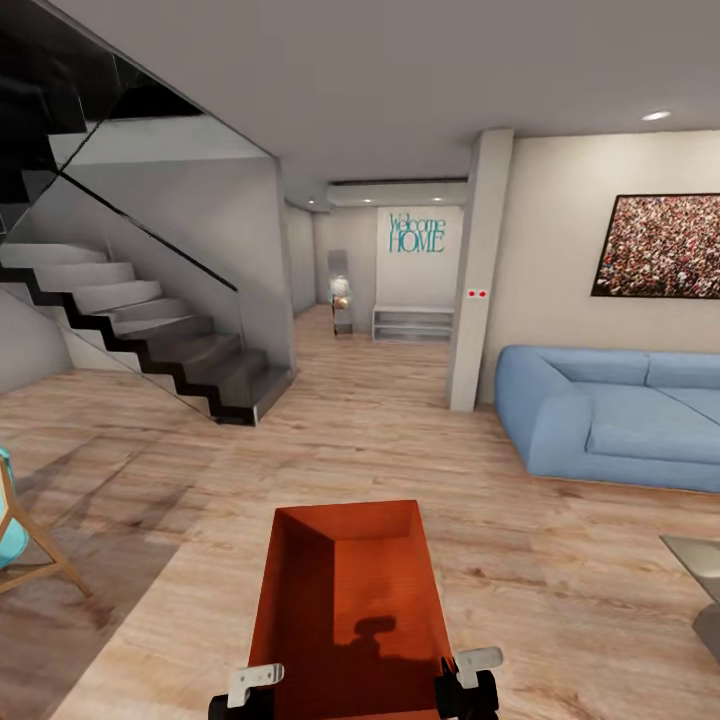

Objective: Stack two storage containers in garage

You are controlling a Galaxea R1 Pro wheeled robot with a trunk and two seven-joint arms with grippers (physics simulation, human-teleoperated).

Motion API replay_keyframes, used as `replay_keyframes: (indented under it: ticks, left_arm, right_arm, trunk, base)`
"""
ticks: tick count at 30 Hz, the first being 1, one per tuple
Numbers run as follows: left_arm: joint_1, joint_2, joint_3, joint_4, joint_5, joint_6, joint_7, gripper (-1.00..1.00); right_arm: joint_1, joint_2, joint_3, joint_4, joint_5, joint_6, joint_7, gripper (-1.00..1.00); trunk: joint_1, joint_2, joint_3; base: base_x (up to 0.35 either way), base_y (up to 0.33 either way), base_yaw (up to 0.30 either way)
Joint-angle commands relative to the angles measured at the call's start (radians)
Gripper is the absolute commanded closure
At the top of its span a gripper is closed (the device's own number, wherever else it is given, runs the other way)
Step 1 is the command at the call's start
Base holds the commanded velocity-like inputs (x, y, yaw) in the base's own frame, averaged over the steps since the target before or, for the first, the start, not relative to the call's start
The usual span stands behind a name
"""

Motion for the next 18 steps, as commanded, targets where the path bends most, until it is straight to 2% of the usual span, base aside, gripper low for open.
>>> replay_keyframes:
  ticks: [1, 18]
  left_arm:
    - [-0.001, 0.001, -0.01, 0.0, 0.008, -0.005, 0.012, 1.0]
    - [-0.001, 0.0, -0.011, 0.0, 0.008, -0.005, 0.013, 1.0]
  right_arm:
    - [-0.001, -0.001, 0.003, 0.002, 0.006, -0.001, -0.012, 1.0]
    - [0.0, -0.001, 0.003, 0.002, 0.007, -0.005, -0.012, 1.0]
  trunk:
    - [0.001, -0.001, -0.001]
    - [0.001, -0.001, -0.001]
  base:
    - [0.334, 0.0, 0.0]
    - [0.334, 0.0, 0.0]
